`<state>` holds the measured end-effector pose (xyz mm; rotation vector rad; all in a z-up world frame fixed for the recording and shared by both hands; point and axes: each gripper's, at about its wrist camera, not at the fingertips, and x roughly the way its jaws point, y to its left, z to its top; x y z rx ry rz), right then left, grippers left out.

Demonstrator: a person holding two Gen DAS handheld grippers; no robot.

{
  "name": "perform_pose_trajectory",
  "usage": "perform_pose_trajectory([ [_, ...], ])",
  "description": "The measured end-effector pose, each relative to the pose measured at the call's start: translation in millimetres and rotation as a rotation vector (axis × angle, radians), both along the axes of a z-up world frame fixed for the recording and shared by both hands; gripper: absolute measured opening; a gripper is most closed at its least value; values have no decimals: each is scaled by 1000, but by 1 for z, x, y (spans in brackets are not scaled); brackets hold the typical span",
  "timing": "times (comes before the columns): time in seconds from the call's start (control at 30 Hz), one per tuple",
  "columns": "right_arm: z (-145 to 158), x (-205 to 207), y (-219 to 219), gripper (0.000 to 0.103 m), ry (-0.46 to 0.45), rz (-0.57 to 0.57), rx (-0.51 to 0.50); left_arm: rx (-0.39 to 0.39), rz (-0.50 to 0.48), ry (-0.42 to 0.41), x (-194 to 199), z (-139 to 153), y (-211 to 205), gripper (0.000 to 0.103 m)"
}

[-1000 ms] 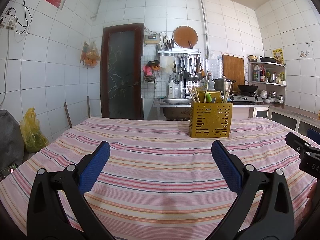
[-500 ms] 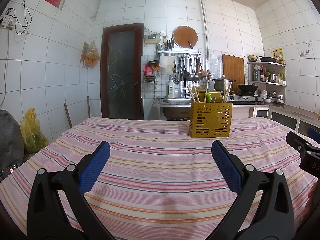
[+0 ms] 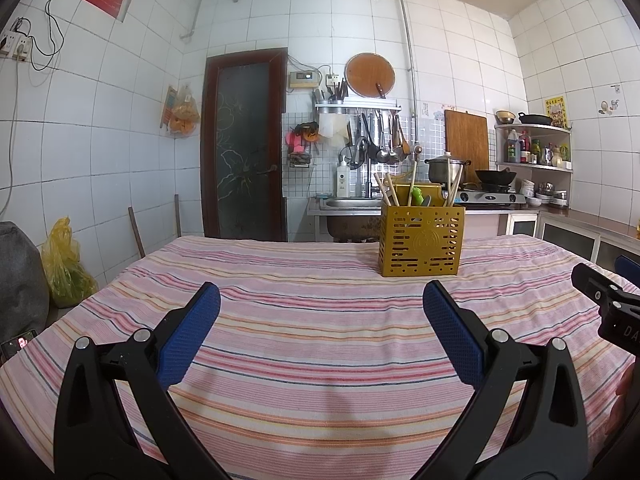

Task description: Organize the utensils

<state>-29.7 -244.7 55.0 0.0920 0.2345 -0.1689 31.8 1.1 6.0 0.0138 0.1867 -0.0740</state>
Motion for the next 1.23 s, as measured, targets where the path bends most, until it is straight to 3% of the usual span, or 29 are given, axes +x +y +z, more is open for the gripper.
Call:
perform_pose_trajectory([
  [1.23,0,-1,-1,99,0,-4,2,2,-2,-10,3,2,1,98],
])
